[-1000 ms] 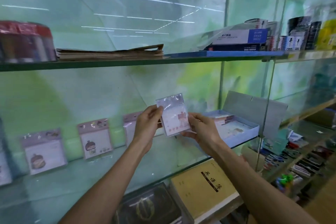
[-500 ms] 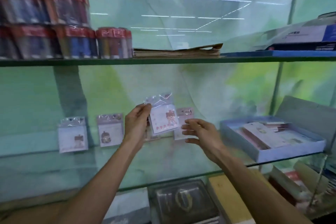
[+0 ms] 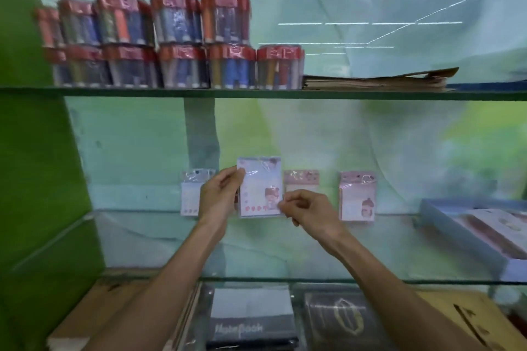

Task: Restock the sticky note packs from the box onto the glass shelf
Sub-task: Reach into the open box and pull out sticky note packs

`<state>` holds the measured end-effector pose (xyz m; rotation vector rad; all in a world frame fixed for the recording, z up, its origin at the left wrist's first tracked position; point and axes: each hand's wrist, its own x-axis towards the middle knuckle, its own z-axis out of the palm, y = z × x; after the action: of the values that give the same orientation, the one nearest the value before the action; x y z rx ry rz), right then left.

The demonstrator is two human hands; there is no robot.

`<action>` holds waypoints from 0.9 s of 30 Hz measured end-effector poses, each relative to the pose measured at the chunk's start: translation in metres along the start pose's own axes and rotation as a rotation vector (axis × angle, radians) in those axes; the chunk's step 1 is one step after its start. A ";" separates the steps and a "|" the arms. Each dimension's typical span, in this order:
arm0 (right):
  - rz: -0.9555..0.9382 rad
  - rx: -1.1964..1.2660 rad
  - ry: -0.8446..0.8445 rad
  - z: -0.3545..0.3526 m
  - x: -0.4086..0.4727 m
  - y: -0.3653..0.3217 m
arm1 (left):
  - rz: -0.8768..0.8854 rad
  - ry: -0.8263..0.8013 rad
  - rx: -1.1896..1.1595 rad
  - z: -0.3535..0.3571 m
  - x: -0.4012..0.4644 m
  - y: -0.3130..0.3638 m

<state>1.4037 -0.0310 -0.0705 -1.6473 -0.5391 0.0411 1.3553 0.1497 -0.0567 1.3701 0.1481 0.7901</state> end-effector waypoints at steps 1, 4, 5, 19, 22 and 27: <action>-0.001 -0.024 -0.021 0.013 0.002 0.000 | 0.003 0.018 0.016 -0.012 0.002 0.001; -0.010 -0.069 -0.054 0.052 0.008 0.002 | -0.004 0.075 0.076 -0.047 0.010 0.006; -0.006 -0.073 -0.058 0.065 0.010 0.003 | -0.009 0.089 0.095 -0.059 0.014 0.006; -0.023 -0.394 0.025 0.160 0.053 0.012 | -0.017 0.079 0.399 -0.141 0.052 -0.006; -0.019 -0.433 0.046 0.165 0.057 0.016 | -0.032 0.050 0.412 -0.145 0.056 -0.009; -0.034 -0.507 0.054 0.170 0.060 0.020 | -0.054 0.016 0.439 -0.147 0.059 -0.015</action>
<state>1.4065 0.1473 -0.1003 -2.1244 -0.5652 -0.1788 1.3275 0.3044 -0.0847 1.7650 0.3871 0.7489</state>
